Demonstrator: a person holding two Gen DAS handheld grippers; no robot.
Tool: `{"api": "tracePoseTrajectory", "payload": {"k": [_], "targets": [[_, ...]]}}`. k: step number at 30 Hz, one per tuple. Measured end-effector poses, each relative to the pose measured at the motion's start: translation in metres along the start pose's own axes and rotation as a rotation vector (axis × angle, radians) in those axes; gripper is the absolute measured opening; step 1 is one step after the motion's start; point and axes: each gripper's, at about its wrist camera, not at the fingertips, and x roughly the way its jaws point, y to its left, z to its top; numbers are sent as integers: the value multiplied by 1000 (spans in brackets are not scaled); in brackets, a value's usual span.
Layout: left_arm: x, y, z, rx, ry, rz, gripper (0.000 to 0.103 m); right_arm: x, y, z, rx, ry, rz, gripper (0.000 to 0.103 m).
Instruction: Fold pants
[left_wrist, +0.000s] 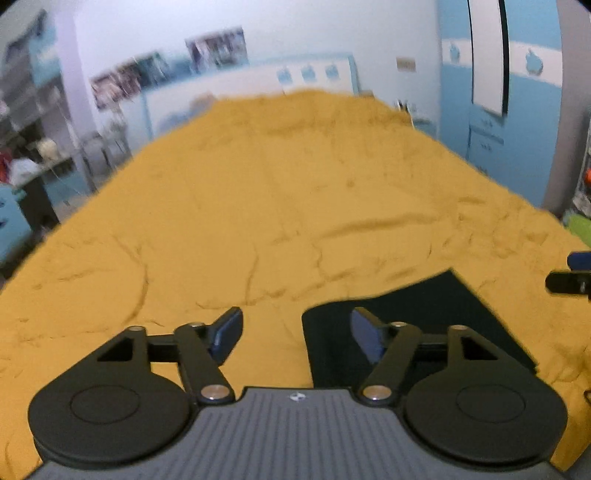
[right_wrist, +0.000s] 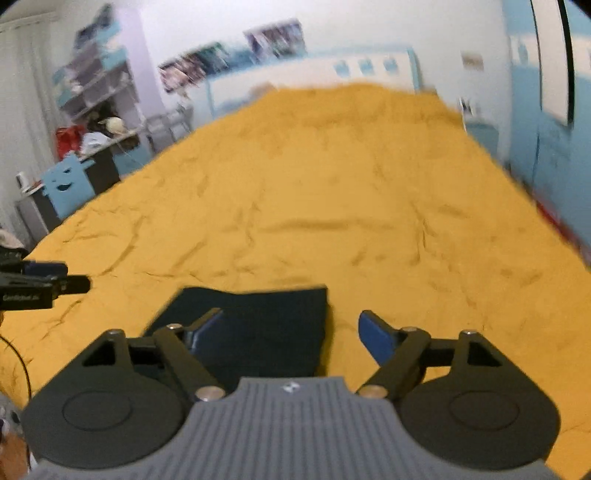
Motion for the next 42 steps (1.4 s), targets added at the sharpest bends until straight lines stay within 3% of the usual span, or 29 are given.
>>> {"api": "tracePoseTrajectory", "payload": {"k": [4, 7, 17, 22, 26, 42], "targets": [[-40, -16, -16, -97, -58, 52, 89, -36, 28, -11, -26, -42, -35, 82], [-52, -22, -29, -109, -48, 19, 90, -49, 47, -29, -66, -42, -89, 82], [-50, -34, -78, -146, 129, 3, 91, -43, 67, -89, -64, 110, -103, 82], [-51, -38, -91, -136, 175, -5, 91, -39, 72, -106, -58, 158, -99, 82], [-51, -40, -95, -139, 193, -34, 91, -38, 72, -108, -56, 168, -109, 82], [-54, -42, -95, -133, 183, -22, 91, -41, 74, -108, -74, 164, -115, 82]]}}
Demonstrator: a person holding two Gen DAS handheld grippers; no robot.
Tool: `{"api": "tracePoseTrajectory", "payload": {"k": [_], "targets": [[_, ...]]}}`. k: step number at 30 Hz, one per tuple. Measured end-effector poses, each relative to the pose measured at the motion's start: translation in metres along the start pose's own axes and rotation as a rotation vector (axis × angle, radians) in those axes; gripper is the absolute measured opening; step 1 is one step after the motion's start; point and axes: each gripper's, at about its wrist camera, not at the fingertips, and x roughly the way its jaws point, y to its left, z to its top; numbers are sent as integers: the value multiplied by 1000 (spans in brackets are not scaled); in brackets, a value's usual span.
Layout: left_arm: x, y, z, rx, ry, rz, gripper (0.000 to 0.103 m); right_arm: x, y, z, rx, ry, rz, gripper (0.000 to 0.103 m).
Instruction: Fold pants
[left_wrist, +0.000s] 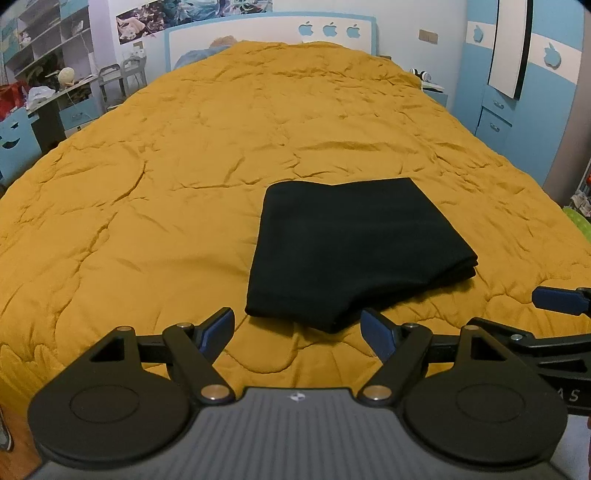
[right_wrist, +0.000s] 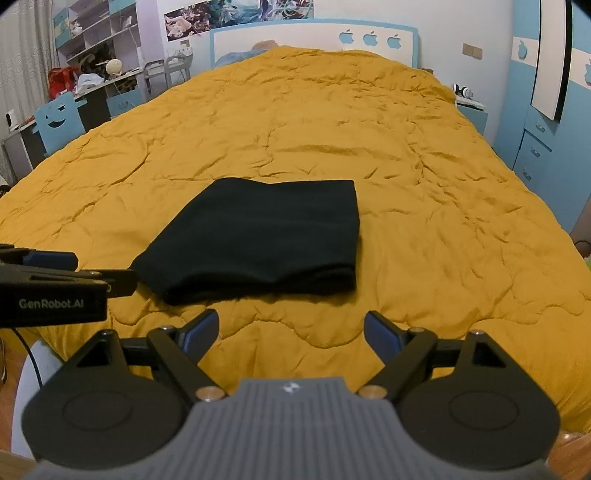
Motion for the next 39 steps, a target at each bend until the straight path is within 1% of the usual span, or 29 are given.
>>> {"api": "tracePoseTrajectory", "payload": {"k": [10, 39], "targets": [[1, 2, 0, -6, 12, 0, 91, -2, 2, -1, -6, -3, -1, 82], [1, 3, -2, -12, 8, 6, 91, -4, 4, -2, -9, -9, -5, 82]]}}
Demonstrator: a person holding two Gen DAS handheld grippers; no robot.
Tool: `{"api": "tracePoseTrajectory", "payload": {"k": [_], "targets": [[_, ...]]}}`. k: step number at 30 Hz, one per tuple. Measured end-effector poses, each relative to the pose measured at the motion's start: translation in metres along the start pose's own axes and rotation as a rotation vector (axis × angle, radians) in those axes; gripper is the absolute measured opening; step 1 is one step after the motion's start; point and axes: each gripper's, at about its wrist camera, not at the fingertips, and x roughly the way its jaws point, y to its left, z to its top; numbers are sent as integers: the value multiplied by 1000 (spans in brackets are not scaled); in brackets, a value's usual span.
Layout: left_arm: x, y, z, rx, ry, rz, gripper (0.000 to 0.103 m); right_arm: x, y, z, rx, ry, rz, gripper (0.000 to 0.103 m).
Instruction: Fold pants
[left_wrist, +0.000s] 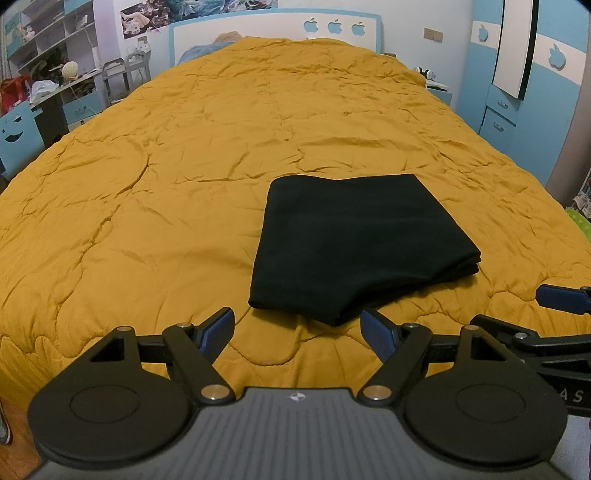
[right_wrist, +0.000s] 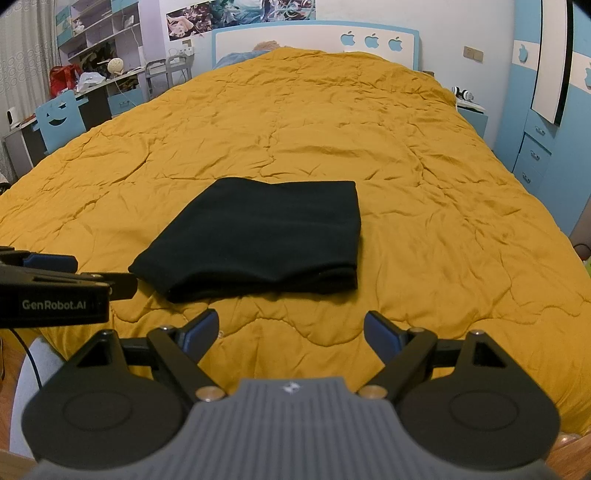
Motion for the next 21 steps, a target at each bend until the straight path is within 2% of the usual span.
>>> {"api": "tracePoseTrajectory", "payload": {"k": [21], "targets": [[-2, -2, -2, 13, -10, 10, 90, -1, 0, 0, 0, 2, -3, 82]]}}
